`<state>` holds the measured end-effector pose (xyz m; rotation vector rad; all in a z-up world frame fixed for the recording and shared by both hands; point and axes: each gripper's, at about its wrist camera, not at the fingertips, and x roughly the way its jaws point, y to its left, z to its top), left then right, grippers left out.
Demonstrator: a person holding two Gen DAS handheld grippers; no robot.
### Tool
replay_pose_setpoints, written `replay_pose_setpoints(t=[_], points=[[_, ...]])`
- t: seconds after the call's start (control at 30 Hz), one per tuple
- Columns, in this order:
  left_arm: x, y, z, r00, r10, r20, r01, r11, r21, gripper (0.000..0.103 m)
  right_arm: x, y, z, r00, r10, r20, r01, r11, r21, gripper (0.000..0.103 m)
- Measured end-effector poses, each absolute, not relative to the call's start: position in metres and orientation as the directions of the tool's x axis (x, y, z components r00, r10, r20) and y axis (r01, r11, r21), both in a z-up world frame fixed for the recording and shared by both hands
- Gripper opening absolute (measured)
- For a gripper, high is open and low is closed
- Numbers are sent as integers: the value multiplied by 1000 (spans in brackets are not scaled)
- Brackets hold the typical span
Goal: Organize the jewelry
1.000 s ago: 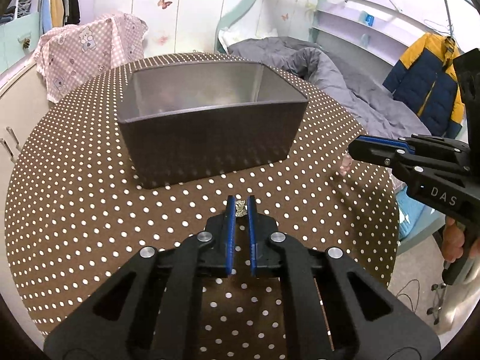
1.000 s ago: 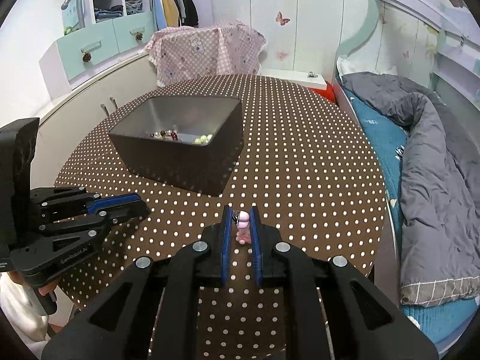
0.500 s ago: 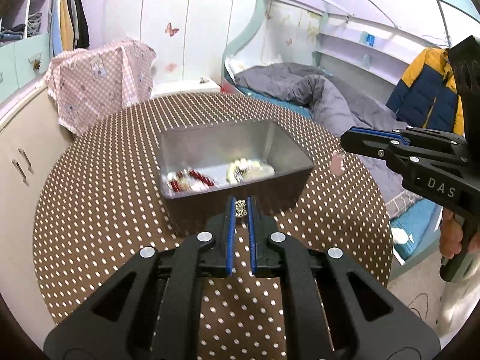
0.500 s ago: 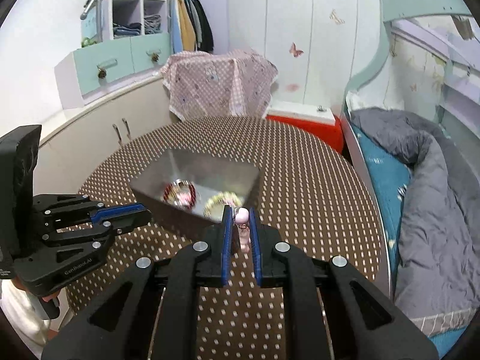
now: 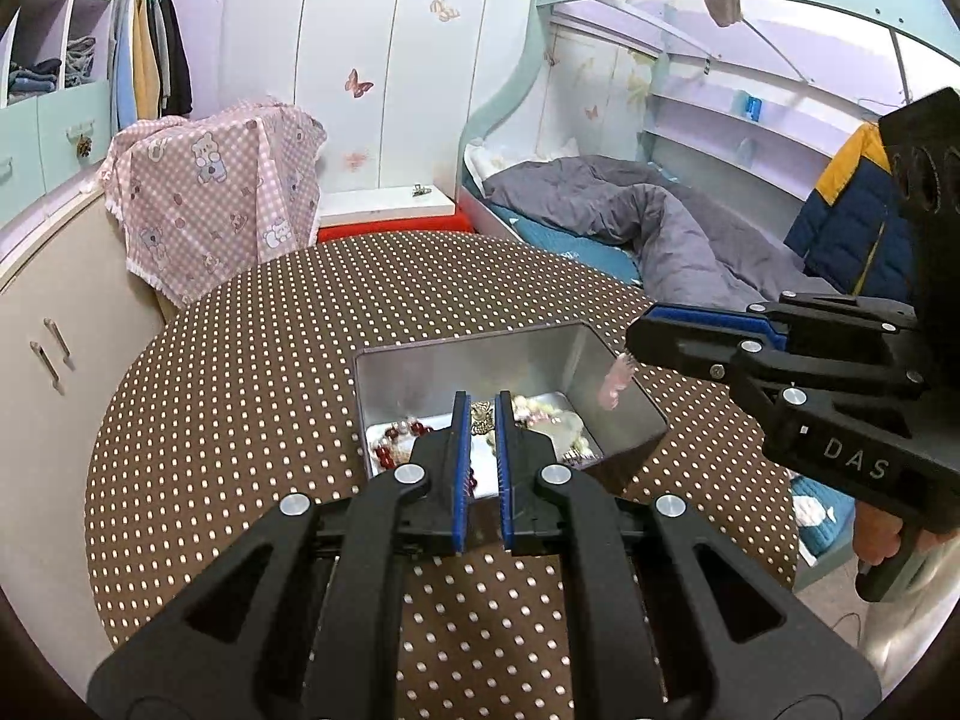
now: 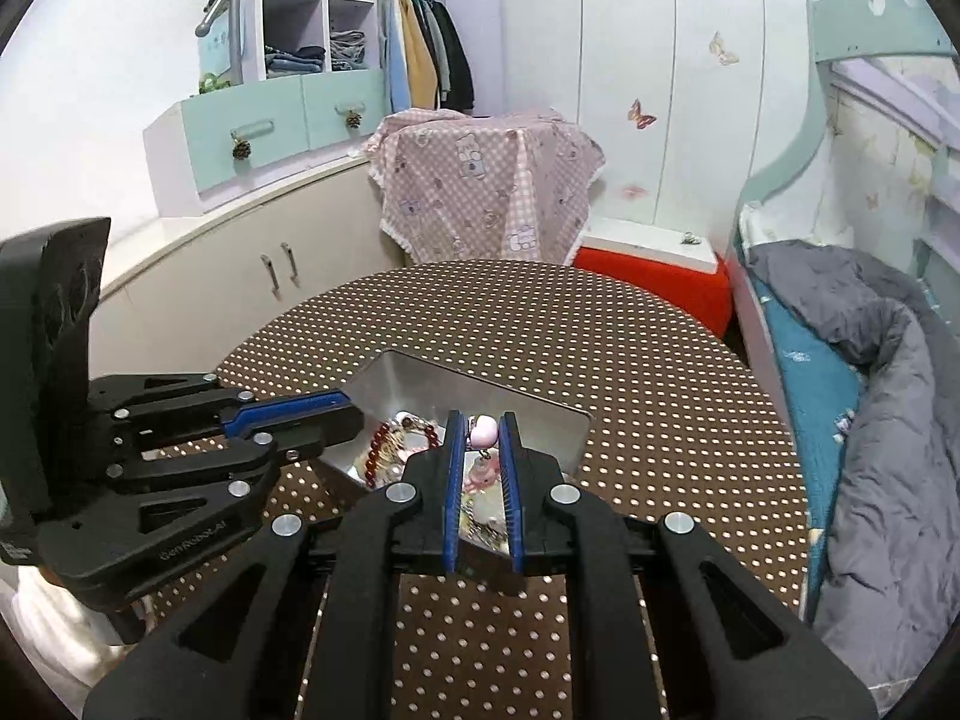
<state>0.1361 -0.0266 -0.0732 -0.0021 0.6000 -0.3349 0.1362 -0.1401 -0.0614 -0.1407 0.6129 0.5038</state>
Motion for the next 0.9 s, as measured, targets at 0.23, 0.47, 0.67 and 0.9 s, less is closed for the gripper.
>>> replay_pose_setpoints(t=[0.23, 0.47, 0.67, 0.9], points=[[146, -21, -78, 773, -286, -566, 279, 955, -101, 48, 147, -149, -59, 730, 362, -580, -433, 901, 18, 53], [145, -14, -73, 793, -291, -536, 254, 957, -144, 71, 149, -153, -61, 733, 344, -587, -410, 912, 23, 60], [143, -14, -74, 788, -283, -547, 239, 959, -152, 71, 143, -153, -62, 735, 344, -584, -406, 913, 27, 65], [130, -16, -70, 798, -271, -538, 229, 963, -145, 71, 131, -158, -59, 747, 336, -573, -395, 918, 24, 68]])
